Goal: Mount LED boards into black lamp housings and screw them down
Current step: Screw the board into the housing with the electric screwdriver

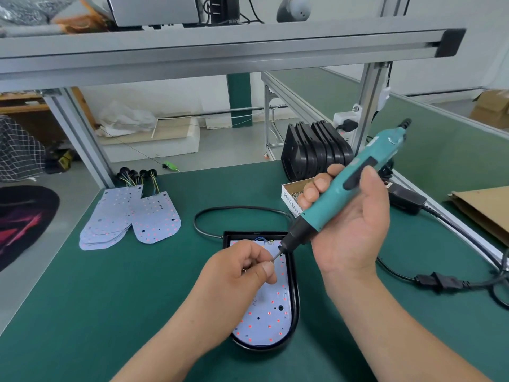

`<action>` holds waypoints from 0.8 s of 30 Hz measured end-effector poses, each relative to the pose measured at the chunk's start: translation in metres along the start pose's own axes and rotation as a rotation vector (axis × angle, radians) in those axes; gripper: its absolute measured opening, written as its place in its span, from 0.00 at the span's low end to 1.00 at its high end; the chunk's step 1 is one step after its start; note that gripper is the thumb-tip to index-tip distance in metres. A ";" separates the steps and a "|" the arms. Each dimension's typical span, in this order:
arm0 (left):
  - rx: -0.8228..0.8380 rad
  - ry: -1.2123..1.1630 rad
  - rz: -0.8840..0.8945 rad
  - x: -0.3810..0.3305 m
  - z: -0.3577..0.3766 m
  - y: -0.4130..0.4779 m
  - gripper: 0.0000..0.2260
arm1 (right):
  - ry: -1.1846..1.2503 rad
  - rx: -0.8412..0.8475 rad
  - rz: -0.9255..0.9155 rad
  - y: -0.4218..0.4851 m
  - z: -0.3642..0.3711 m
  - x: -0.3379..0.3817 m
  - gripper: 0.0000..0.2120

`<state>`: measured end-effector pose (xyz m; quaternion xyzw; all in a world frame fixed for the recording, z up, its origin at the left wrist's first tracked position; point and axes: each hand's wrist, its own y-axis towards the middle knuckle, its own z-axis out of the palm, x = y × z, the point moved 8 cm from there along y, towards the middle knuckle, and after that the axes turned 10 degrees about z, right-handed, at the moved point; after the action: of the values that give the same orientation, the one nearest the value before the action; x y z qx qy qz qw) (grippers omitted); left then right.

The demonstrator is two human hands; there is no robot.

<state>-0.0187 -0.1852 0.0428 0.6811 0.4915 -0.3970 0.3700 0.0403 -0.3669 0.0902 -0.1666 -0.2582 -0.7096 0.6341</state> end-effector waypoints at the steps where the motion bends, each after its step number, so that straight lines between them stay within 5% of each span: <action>1: -0.014 0.002 -0.006 0.001 -0.001 0.000 0.10 | -0.015 -0.003 0.006 0.000 0.000 -0.001 0.15; 10: -0.036 0.072 0.034 0.004 -0.001 0.000 0.12 | -0.125 0.104 0.071 0.002 0.004 0.000 0.04; 24: -0.035 0.181 0.098 -0.006 0.013 -0.003 0.11 | 0.060 -0.056 0.141 0.010 -0.022 -0.016 0.14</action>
<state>-0.0255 -0.1979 0.0429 0.7309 0.4958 -0.3064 0.3551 0.0545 -0.3673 0.0655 -0.1805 -0.2070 -0.6749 0.6849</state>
